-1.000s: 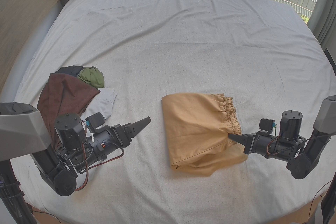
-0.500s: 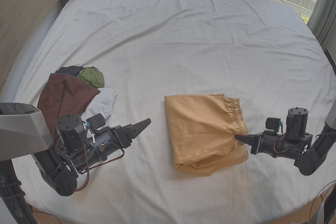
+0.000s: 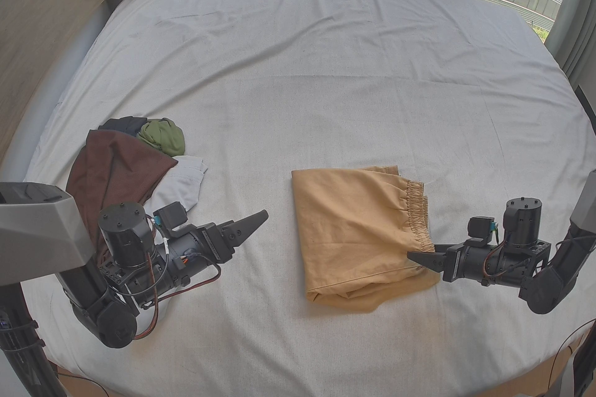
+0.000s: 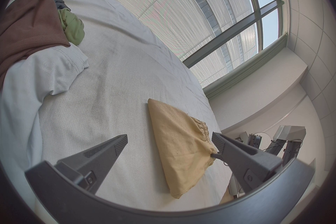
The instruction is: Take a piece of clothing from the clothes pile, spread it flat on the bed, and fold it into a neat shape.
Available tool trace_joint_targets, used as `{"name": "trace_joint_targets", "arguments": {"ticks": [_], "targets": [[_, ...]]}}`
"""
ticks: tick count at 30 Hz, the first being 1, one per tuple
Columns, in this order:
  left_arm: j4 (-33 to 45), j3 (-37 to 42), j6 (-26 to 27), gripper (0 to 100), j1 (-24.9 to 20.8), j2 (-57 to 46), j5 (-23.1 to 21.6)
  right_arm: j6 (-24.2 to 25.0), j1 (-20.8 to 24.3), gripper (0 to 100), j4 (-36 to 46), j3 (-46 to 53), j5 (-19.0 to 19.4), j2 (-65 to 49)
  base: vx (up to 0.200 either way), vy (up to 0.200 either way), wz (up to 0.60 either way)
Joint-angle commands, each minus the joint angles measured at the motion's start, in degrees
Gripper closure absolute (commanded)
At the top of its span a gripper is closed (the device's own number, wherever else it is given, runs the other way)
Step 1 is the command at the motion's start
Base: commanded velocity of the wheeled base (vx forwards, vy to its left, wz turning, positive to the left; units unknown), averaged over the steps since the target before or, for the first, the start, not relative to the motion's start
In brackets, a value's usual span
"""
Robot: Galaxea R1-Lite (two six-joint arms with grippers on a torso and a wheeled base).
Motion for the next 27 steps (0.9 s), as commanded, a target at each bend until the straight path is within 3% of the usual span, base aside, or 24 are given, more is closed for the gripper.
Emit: {"name": "trace_joint_targets", "arguments": {"ticks": [1,21,27], "targets": [[-0.01,0.01,-0.02,0,-0.03,0.05,-0.02,-0.01,-0.15,0,0.16,0.59,0.05,0.51,0.000,0.000,0.00],[-0.01,0.10,-0.02,0,-0.21,0.23,0.07,-0.01,-2.09,0,-0.89,-0.29,0.49,8.33,0.000,0.000,0.00],[-0.01,0.10,-0.02,0,-0.21,0.23,0.07,3.77,-1.91,0,-2.21,-2.22,4.44,9.21,0.000,0.000,0.00]]}}
